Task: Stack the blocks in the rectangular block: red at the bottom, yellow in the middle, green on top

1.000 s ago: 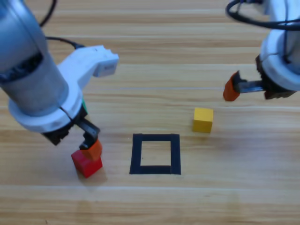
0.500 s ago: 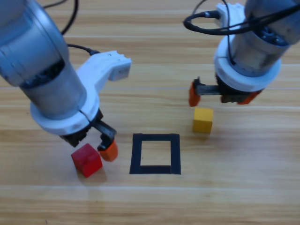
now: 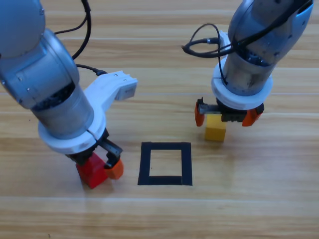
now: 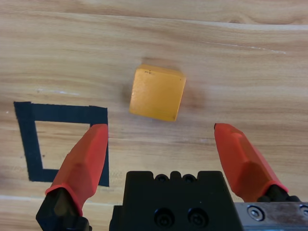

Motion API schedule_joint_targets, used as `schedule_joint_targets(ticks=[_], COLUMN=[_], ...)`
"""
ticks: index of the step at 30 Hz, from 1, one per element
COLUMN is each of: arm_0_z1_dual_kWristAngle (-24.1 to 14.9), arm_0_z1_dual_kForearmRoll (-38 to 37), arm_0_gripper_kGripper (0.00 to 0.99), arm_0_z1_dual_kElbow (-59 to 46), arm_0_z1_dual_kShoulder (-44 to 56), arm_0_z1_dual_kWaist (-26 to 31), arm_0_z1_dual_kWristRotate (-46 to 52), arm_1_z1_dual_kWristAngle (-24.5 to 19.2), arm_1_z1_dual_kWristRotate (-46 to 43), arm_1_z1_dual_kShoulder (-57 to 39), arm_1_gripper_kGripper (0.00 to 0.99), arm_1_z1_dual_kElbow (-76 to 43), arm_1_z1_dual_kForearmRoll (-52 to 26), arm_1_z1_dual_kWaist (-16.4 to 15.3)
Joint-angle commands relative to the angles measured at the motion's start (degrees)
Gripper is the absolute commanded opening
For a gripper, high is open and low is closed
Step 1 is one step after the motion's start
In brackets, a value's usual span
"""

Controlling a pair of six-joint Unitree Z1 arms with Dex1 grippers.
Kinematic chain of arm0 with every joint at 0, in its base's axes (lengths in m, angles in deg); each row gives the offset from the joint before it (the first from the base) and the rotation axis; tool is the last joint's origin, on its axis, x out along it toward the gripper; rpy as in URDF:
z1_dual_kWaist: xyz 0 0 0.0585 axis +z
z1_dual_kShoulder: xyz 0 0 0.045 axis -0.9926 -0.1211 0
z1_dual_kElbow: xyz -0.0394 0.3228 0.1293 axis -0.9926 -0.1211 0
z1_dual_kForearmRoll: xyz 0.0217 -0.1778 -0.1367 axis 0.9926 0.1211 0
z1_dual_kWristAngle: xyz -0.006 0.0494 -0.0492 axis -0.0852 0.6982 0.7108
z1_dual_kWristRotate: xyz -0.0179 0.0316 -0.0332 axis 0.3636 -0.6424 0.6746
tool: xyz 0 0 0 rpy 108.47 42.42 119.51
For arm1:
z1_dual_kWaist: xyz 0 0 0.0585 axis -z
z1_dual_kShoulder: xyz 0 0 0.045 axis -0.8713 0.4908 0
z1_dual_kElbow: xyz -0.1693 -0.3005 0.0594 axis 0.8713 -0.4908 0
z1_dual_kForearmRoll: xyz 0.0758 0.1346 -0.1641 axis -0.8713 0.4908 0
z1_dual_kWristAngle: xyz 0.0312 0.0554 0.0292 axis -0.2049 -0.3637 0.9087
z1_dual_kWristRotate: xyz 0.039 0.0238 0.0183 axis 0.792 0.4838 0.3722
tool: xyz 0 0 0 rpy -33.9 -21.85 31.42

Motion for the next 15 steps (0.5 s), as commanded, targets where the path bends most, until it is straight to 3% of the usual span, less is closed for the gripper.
schedule_joint_targets(ticks=[1, 10, 15], arm_0_z1_dual_kWristAngle=[0.9, 1.4, 1.5], arm_0_z1_dual_kForearmRoll=[-1.8, -4.6, -5.9], arm_0_gripper_kGripper=[0.99, 0.99, 0.989], arm_0_z1_dual_kElbow=[-2.2, -4.1, -5.2], arm_0_z1_dual_kShoulder=[-2.4, -4.0, -4.5], arm_0_z1_dual_kWaist=[3.6, 4.1, 4.1], arm_0_z1_dual_kWristRotate=[-1.0, -1.6, -1.8], arm_1_z1_dual_kWristAngle=[-0.6, 0.2, 2.0], arm_1_z1_dual_kWristRotate=[1.0, 1.6, 1.5], arm_1_z1_dual_kShoulder=[5.8, 8.4, 10.3], arm_1_gripper_kGripper=[0.922, 0.891, 0.808], arm_1_z1_dual_kElbow=[1.0, 1.9, 2.1], arm_1_z1_dual_kForearmRoll=[0.5, 0.4, -0.3], arm_1_z1_dual_kWaist=[2.5, 2.7, 3.4])
